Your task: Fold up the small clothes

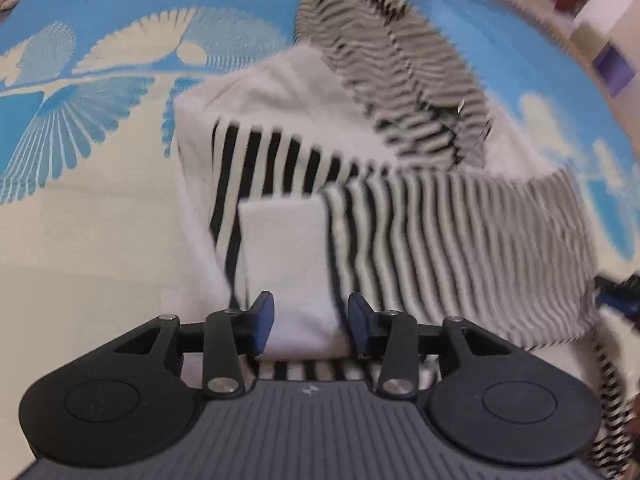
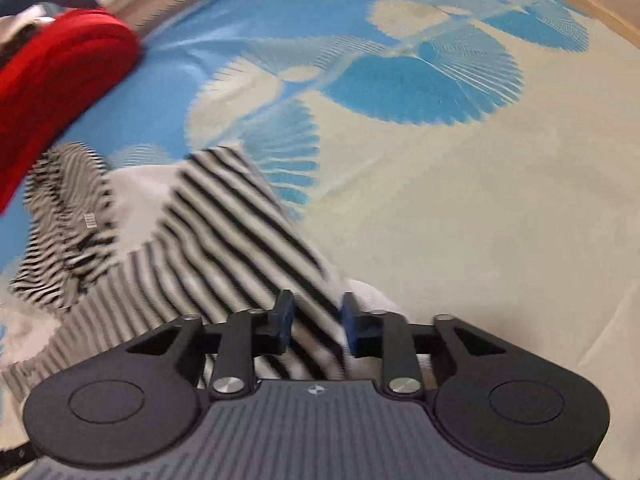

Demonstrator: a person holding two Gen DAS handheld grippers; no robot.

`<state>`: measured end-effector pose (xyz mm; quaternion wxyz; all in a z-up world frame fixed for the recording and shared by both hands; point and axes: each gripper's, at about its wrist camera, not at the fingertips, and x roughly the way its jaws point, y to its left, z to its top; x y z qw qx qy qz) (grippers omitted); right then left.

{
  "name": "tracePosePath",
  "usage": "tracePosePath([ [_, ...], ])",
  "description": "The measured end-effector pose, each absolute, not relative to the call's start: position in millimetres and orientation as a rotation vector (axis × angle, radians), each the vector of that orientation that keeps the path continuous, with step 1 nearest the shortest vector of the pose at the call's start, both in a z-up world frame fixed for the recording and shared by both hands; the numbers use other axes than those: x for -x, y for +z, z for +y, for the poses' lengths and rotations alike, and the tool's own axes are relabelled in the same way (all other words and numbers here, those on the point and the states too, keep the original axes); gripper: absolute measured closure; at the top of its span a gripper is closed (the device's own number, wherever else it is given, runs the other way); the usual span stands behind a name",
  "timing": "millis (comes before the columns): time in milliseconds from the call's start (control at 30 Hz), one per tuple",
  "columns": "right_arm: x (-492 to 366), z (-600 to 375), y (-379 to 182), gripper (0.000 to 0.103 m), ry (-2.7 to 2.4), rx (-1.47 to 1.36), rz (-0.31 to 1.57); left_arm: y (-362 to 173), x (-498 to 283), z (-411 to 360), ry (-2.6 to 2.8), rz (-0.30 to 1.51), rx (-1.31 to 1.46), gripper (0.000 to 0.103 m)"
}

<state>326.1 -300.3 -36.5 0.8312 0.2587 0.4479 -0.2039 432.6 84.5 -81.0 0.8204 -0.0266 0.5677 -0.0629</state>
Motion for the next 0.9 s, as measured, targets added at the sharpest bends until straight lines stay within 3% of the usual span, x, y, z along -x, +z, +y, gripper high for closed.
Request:
tracePosePath([
  [133, -336, -283, -39, 0.058, -0.305, -0.517, 1.027, -84, -433, 81, -0.131, 1.208, 0.028, 0.055],
  [233, -335, -281, -42, 0.058, -0.337, -0.522, 1.061, -71, -434, 87, -0.123, 1.145, 0.065, 0.051],
  [433, -346, -261, -8, 0.053, -0.223, -0.362, 0.944, -49, -436, 91, -0.019, 1.019, 0.051, 0.047],
  [533, -347, -258, 5, 0.053, -0.196, -0.294, 0.909, -33, -434, 93, 0.023, 0.942, 0.051, 0.034],
  [733, -352, -263, 20, 0.052, -0.171, -0.267, 0.899, -1, -426, 90, 0.089, 0.797, 0.101, 0.018],
  [900, -350, -268, 25, 0.052, -0.177, -0.272, 0.910, 13, -421, 77, 0.156, 0.732, 0.104, 0.018],
])
